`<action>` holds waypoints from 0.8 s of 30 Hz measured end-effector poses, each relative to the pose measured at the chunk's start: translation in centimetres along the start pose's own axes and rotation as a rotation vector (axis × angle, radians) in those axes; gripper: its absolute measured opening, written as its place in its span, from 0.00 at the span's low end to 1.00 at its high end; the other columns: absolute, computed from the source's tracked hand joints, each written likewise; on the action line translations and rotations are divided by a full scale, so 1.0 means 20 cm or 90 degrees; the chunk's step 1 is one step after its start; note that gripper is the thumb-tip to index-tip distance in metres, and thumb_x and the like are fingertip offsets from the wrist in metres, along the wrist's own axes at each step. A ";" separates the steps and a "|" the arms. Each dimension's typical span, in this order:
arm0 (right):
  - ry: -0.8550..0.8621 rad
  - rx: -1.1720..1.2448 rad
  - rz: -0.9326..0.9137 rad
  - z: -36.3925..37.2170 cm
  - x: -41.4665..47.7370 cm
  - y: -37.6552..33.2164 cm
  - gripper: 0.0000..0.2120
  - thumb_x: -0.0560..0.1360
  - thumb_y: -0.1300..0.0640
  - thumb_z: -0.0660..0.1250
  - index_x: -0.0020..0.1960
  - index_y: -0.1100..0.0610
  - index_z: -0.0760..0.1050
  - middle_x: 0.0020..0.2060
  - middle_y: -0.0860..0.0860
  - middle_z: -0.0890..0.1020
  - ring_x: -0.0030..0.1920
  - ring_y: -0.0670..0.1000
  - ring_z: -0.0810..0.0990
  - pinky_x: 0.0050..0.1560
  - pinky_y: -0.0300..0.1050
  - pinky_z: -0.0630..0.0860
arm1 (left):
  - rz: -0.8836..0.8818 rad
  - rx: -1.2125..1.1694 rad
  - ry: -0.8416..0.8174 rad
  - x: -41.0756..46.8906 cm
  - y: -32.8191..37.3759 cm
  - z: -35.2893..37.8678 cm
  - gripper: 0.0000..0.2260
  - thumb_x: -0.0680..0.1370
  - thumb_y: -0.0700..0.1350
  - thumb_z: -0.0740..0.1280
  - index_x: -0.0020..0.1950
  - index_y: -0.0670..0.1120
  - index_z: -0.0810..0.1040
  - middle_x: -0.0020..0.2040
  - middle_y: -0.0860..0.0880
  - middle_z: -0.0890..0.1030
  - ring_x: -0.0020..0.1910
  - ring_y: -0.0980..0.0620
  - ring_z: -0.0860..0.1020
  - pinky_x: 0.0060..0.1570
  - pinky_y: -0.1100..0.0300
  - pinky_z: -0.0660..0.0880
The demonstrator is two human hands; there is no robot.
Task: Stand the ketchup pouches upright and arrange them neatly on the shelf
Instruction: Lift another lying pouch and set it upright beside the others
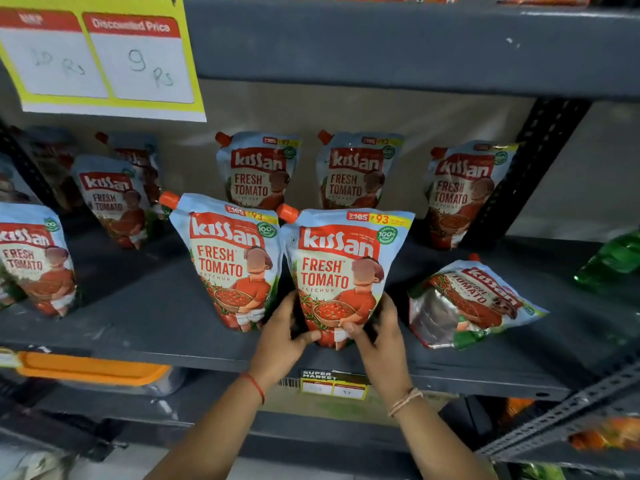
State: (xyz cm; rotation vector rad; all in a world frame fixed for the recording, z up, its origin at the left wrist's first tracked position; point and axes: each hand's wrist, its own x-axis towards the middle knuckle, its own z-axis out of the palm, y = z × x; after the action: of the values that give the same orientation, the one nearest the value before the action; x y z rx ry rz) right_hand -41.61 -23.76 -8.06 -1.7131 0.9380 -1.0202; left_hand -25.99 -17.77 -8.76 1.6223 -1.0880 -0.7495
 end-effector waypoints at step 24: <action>-0.030 0.326 0.274 -0.77 0.11 0.06 0.30 0.65 0.77 0.66 0.65 0.63 0.66 0.59 0.62 0.77 0.58 0.60 0.77 0.59 0.55 0.75 | -0.230 -0.304 -0.293 0.14 0.39 0.59 0.12 0.71 0.37 0.68 0.53 0.47 0.76 0.47 0.50 0.82 0.51 0.53 0.77 0.54 0.62 0.71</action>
State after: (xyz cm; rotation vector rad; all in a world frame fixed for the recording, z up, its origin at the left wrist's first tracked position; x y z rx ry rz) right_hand -55.12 -30.92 -4.84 -1.0501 0.8715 -0.8333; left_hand -37.27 -25.68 -4.90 1.2684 -0.8355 -1.5519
